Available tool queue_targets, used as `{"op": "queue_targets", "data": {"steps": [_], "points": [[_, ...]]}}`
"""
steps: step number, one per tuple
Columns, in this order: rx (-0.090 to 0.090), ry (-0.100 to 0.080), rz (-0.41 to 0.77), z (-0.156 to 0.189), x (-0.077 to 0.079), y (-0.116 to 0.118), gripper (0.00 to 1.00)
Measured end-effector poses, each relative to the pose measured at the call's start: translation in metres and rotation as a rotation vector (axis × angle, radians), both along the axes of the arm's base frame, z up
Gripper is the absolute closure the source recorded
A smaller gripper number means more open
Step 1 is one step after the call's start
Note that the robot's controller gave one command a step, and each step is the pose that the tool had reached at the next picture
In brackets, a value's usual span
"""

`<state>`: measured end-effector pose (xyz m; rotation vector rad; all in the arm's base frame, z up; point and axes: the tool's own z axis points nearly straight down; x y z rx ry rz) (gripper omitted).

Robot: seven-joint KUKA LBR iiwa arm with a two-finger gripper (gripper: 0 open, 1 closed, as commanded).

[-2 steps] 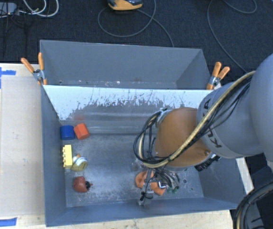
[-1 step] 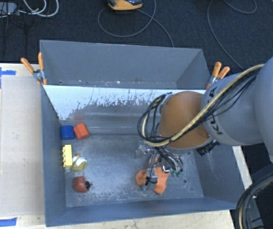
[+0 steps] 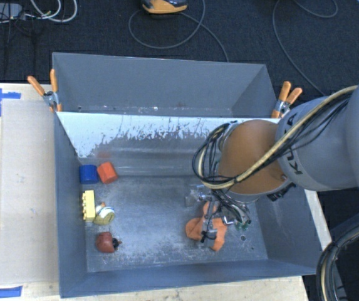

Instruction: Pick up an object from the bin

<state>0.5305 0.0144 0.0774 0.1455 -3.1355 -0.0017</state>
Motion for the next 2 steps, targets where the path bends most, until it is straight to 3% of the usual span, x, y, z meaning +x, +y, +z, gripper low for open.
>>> {"op": "queue_targets", "data": {"steps": [1,2], "points": [[-0.001,0.009,0.049,-0.007,-0.011,-0.021,0.00],[0.001,0.001,0.097,-0.008,0.001,-0.059,1.00]]}}
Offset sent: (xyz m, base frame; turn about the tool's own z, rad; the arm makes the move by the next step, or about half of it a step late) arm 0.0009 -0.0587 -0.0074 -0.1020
